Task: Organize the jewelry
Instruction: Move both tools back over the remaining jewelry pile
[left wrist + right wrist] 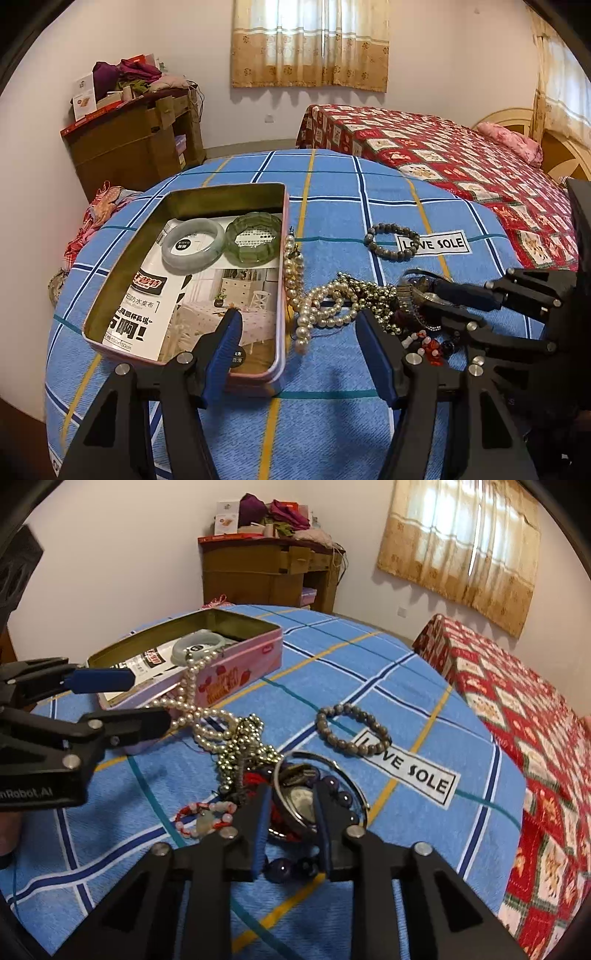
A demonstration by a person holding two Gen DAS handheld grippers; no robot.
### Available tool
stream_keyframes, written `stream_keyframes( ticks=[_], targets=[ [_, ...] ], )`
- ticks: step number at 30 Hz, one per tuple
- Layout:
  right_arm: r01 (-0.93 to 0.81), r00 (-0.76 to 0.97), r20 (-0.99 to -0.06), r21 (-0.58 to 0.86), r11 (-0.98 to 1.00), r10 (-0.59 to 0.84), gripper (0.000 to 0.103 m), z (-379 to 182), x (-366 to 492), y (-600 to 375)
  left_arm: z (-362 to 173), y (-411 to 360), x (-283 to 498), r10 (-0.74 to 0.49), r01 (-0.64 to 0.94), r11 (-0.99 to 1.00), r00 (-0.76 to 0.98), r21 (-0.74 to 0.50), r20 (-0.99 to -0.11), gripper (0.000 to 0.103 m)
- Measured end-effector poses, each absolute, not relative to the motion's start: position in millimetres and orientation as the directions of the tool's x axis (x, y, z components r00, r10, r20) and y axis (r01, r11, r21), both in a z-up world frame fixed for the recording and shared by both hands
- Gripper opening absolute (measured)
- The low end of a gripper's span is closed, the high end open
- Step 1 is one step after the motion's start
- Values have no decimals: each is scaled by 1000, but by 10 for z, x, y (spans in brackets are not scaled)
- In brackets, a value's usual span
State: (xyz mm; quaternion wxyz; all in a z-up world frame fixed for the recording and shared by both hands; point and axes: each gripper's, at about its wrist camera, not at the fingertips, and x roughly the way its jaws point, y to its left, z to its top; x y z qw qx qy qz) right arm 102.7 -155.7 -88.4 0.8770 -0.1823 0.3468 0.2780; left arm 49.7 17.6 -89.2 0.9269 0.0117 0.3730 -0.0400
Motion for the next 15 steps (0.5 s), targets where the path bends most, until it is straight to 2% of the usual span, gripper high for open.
stream_keyframes(
  ticks=[1,2,9,14,15],
  targets=[
    [-616,602,-711,-125,778,363,10,-884,1018,-1553,-881,181,494,-67,83,997,720,-11,-690,64],
    [-618,600,-711,-120,777,368,9,-884,1011,-1558,-871,184,489,-69,83,996,722,-12,-688,64],
    [-631,580,-724,-109,768,373,8,-905,1062,-1521,-863,141,484,-86,106,994,724,-13,-685,64],
    [-603,615,-687,-93,792,387,8,-825,1028,-1600,-827,120,481,-89,126,992,735,6,-673,64],
    [-597,622,-680,-90,797,389,8,-801,1027,-1618,-820,119,498,-90,128,992,734,6,-673,61]
  ],
)
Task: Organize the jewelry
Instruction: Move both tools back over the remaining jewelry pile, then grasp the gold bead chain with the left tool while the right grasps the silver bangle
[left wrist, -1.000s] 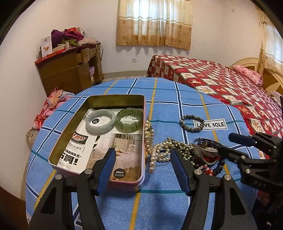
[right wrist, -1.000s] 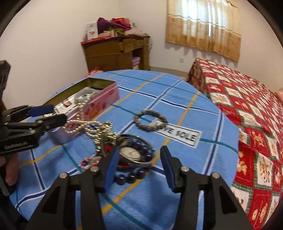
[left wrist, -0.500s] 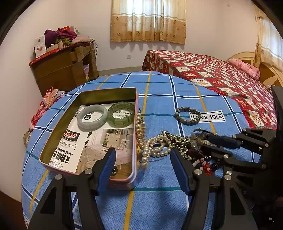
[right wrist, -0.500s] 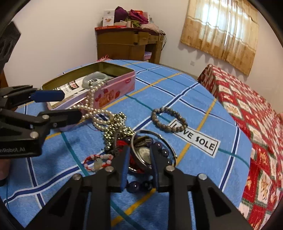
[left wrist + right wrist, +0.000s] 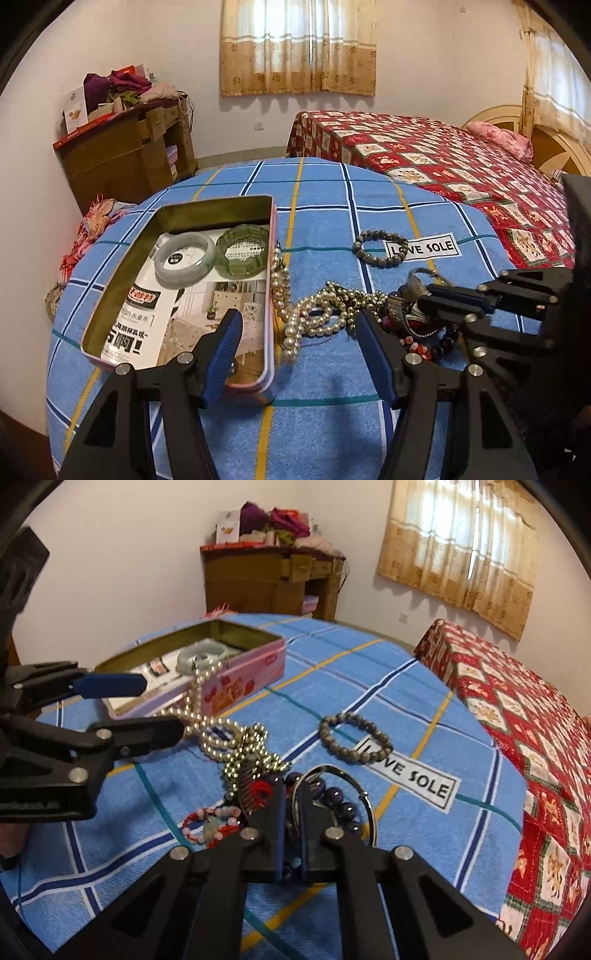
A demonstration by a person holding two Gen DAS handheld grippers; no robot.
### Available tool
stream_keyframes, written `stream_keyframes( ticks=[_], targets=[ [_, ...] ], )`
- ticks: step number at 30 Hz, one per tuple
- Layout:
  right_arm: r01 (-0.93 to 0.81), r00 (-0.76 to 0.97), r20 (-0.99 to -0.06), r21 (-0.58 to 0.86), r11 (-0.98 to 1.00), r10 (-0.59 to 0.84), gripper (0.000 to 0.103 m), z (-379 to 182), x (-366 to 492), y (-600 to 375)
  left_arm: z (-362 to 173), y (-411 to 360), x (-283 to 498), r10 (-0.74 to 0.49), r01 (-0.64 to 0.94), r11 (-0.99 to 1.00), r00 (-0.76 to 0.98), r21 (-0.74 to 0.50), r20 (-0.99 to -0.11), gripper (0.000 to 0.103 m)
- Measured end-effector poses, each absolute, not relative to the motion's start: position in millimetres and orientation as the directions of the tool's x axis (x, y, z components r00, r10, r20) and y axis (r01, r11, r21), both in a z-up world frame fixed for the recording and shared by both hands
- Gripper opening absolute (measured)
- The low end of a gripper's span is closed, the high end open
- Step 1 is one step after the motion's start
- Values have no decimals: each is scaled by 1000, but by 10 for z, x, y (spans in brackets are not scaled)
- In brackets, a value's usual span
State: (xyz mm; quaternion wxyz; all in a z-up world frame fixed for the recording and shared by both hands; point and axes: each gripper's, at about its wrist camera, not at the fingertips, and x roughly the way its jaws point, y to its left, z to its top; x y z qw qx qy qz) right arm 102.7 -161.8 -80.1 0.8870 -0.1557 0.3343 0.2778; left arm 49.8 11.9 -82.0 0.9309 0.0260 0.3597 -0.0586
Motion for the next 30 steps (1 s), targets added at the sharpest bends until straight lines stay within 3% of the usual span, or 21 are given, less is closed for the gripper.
stream_keyframes(
  ticks=[3,5,7,14,17,24,25,30],
  targets=[
    [-568,647,-657,-78,820,386,8,-717,1047,-1699,-824,68,554,-101,147,989,725,10,-681,51],
    [-553,658,-649,-72,830,382,8,-689,1083,-1731,-824,-7,587,-90,159,986,729,40,-678,51],
    [-543,661,-648,-66,837,378,8,-682,1112,-1767,-831,-66,632,-103,181,982,721,43,-686,42],
    [-529,663,-649,-55,847,372,8,-710,1156,-1831,-871,-257,703,-138,241,969,691,46,-710,41],
    [-529,665,-646,-53,847,374,8,-700,1146,-1841,-971,-310,817,-128,247,968,660,53,-740,25],
    [-528,663,-648,-51,847,375,8,-709,1148,-1864,-1123,-392,915,-152,273,961,620,31,-769,23],
    [-529,663,-648,-50,847,375,8,-711,1148,-1863,-1118,-383,910,-158,273,962,622,24,-767,10],
    [-527,670,-639,-53,848,377,8,-693,1138,-1866,-957,-295,808,-184,268,963,656,-1,-732,9]
  ],
)
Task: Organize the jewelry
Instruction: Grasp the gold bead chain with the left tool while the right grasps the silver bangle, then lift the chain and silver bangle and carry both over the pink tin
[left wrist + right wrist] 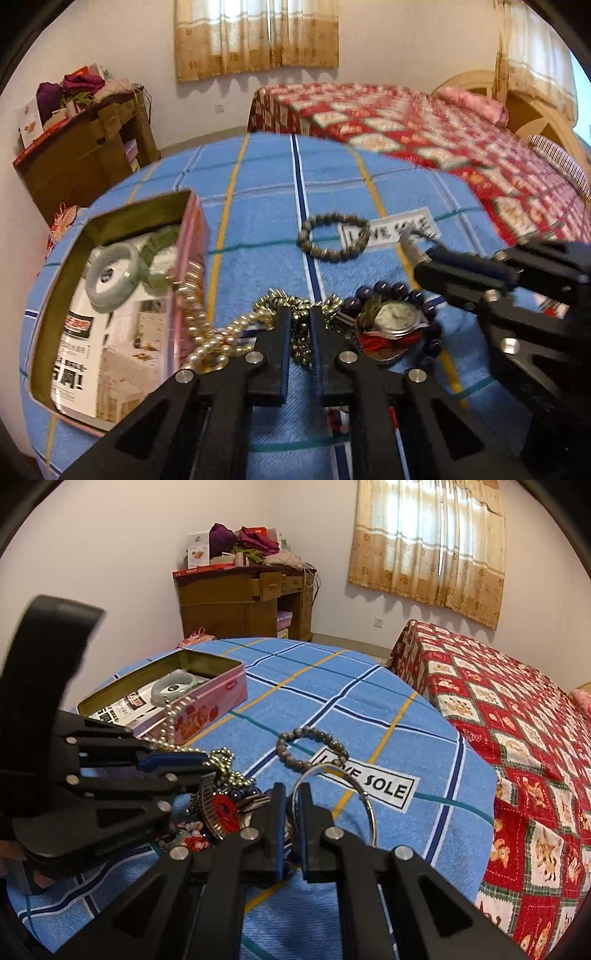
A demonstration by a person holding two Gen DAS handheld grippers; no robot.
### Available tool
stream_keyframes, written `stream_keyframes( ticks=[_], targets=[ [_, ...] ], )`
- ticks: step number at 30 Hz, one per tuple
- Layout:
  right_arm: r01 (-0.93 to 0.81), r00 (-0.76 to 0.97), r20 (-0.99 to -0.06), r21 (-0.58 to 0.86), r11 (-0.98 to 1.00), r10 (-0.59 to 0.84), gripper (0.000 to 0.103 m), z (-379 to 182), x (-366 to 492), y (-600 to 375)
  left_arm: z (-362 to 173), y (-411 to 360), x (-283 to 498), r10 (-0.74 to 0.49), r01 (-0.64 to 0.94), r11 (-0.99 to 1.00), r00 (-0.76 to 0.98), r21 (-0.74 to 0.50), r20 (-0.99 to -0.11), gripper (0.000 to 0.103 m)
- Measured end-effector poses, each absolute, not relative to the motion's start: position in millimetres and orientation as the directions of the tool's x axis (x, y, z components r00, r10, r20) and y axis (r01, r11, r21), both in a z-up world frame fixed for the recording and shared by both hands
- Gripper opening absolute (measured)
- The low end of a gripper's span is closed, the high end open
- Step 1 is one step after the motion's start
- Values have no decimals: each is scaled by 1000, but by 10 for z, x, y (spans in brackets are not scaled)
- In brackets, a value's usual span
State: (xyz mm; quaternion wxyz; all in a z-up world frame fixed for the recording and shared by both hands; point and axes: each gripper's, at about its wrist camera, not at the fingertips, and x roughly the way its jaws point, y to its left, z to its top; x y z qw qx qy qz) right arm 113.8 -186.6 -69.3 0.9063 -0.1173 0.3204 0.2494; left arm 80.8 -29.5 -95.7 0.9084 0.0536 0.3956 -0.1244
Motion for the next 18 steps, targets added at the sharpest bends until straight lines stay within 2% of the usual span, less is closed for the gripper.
stream_keyframes(
  ticks=[7,13,18],
  targets=[
    [-519,687,-618,-49,854,382,8,-589,1127,-1900,-352,-114,594,-261,296,954,728,-54,-634,8],
    [-516,701,-596,-44,856,392,8,-481,1113,-1926,-156,11,578,-307,298,947,738,-119,-601,8],
    [-520,710,-575,-37,854,407,8,-367,1094,-1937,-60,112,559,-289,274,955,760,-116,-582,8]
  ],
)
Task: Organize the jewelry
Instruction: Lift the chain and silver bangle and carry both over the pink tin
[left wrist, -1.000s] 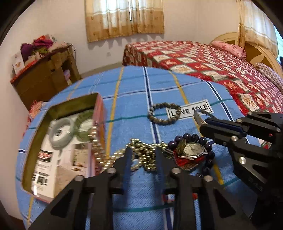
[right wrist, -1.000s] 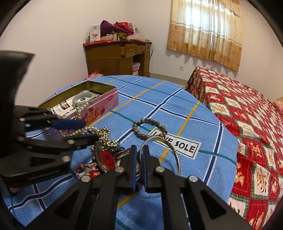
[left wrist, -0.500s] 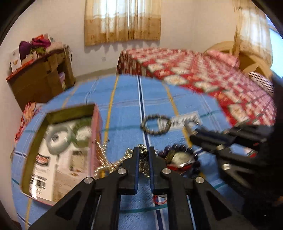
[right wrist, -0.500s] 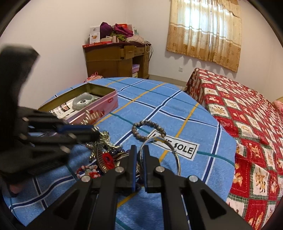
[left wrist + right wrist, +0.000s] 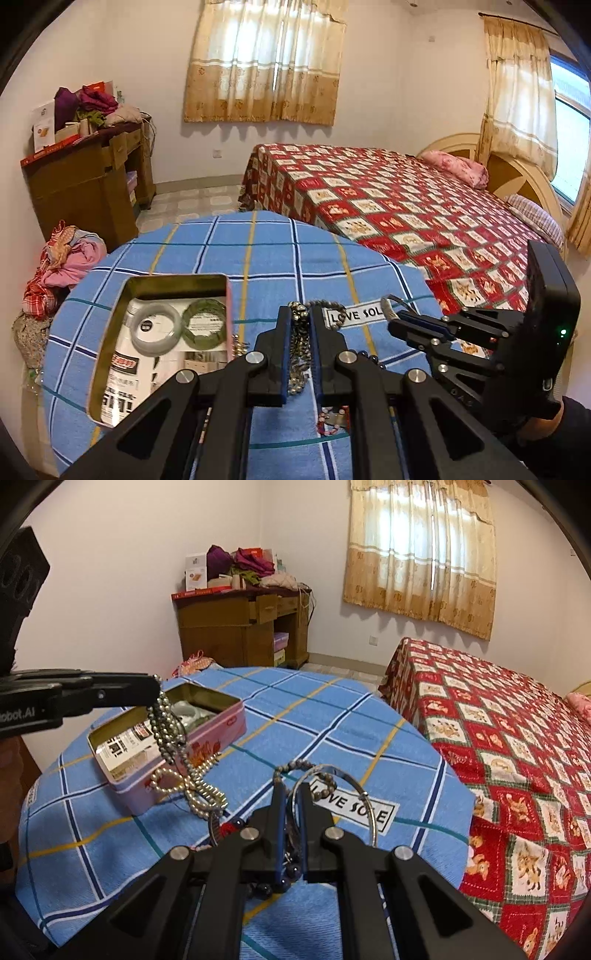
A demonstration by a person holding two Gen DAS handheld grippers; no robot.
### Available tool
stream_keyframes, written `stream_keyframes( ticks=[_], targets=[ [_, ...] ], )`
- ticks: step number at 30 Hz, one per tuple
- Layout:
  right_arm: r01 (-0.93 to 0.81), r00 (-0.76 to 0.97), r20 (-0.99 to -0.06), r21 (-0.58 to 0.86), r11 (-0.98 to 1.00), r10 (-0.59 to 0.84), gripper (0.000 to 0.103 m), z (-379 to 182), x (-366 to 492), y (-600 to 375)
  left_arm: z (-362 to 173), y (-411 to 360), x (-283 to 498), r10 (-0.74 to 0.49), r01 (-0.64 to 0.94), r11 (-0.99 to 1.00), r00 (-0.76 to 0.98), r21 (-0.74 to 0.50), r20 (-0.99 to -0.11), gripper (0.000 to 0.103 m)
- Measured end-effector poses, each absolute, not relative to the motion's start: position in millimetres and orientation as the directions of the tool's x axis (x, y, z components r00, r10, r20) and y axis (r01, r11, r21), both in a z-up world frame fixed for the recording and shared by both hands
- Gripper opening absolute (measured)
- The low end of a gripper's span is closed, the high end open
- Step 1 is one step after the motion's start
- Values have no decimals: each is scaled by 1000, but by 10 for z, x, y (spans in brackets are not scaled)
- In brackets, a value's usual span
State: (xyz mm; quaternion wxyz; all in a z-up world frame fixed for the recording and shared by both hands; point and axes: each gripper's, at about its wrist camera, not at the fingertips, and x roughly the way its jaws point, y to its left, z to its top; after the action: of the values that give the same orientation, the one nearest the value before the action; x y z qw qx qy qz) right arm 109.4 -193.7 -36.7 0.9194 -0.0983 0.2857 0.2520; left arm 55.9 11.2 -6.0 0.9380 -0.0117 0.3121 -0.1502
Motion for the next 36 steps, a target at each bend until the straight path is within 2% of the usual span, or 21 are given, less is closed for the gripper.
stream_keyframes(
  ticks=[17,36],
  targets=[
    [-572,695,-542,-19,820,472,8,-138,1078,-1796,369,314,516,-258,250,964,827,-85,-499,8],
    [-654,655,-540,-56,754,528,8,13,1181,-1349,432,678,755,-172,169,984,852,-50,-495,8]
  ],
)
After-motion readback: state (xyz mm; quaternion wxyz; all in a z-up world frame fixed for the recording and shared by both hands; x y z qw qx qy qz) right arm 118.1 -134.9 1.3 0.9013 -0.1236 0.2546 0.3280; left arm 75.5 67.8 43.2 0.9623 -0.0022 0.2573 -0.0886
